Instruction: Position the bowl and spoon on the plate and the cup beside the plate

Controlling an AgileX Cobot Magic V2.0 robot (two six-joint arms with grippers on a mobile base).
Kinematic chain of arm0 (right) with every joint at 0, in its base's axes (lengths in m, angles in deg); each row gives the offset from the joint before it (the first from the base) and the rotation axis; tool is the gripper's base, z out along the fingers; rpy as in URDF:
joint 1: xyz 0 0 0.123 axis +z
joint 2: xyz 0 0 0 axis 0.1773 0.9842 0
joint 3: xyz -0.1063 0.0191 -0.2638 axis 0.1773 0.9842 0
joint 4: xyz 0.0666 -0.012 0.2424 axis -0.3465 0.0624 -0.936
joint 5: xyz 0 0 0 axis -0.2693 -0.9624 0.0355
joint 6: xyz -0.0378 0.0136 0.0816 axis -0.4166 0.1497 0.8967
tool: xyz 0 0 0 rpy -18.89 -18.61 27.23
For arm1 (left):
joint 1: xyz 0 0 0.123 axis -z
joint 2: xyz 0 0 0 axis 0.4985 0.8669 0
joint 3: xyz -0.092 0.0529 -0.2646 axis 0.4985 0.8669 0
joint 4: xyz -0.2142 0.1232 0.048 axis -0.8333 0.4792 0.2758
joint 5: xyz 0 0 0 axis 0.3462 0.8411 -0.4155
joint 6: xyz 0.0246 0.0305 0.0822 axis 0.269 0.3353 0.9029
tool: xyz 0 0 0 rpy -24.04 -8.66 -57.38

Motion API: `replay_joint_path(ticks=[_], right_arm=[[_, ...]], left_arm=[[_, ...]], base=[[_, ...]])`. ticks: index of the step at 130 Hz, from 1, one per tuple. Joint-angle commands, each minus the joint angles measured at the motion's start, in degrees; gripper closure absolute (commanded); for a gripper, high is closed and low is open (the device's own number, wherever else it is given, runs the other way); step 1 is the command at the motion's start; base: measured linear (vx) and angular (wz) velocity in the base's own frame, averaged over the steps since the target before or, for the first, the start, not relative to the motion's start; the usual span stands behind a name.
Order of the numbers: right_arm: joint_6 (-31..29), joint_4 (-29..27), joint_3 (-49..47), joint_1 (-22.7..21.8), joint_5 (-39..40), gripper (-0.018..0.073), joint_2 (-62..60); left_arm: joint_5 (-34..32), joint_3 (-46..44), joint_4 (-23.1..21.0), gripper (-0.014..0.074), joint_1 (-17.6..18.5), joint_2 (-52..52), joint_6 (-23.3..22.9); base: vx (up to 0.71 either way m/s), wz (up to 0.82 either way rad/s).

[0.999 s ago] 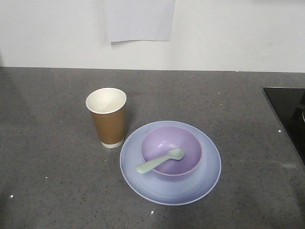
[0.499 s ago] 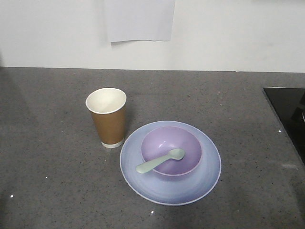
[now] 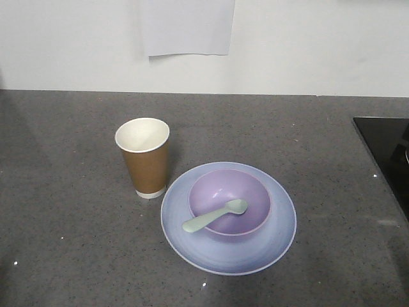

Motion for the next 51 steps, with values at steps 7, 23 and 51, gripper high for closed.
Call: replay_joint_path(ticks=[7,23,51], right_arm=[[-0.67,0.19,0.37,-0.33,4.57,0.0568,-0.17],[-0.67,0.19,0.37,-0.33,4.57,0.0568,-0.17],[-0.67,0.19,0.37,-0.33,4.57,0.0568,-0.17]], left_arm=[[-4.07,0.58,-0.05,0.0604,0.45,-0.91,-0.59],[-4.07,0.58,-0.05,0.0604,0.45,-0.91,-0.59],[-4.07,0.58,-0.05,0.0604,0.45,-0.91,-0.59]], base=[[0.0,0.0],[0.0,0.0],[0.0,0.0]])
